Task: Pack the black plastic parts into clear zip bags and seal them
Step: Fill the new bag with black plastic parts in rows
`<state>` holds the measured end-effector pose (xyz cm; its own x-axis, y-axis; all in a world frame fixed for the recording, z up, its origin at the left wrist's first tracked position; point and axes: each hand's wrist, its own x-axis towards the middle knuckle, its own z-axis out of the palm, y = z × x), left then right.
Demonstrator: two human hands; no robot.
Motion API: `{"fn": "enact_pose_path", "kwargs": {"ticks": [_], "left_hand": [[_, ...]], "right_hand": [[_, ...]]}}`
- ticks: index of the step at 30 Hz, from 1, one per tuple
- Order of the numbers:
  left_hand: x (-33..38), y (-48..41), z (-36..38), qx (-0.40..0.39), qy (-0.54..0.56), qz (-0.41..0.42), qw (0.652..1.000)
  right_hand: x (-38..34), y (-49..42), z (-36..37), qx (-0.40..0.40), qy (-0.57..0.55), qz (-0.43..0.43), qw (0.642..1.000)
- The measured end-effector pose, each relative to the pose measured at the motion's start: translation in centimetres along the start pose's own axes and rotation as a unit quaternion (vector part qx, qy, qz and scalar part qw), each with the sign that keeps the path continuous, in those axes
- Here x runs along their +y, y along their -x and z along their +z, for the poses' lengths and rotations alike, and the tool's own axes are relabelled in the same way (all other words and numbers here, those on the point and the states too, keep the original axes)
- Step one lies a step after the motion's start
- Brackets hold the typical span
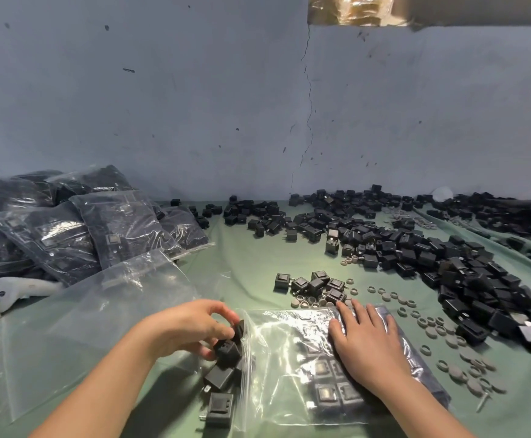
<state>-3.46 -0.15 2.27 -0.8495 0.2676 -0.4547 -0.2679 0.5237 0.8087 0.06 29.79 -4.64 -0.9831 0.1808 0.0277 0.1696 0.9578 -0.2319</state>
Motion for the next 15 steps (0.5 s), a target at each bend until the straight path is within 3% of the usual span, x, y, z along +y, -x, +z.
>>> {"fn": "enact_pose_path", "kwargs": {"ticks": [6,9,13,15], "left_hand": [[0.5,-1.2,1.2,0.006,-0.038,0.001,0.999],[0.2,-1.2,1.6,0.017,-0.128,0.003,0.992],[0.1,-1.5,2.6,0.075,-0.191,0.063,0.977],[0.2,-1.5,3.4,0.108,-0.081,0.058,0.989]], "right_hand": [[-0.1,0.1,0.0,-0.006,0.000,0.000,1.000],[0.0,0.2,-0.1,-0.006,0.001,-0.002,1.000],[-0.1,0.2,0.0,-0.005,0.001,-0.001,1.000],[-0.1,0.2,-0.1,-0.004,0.003,-0.002,1.000]]}}
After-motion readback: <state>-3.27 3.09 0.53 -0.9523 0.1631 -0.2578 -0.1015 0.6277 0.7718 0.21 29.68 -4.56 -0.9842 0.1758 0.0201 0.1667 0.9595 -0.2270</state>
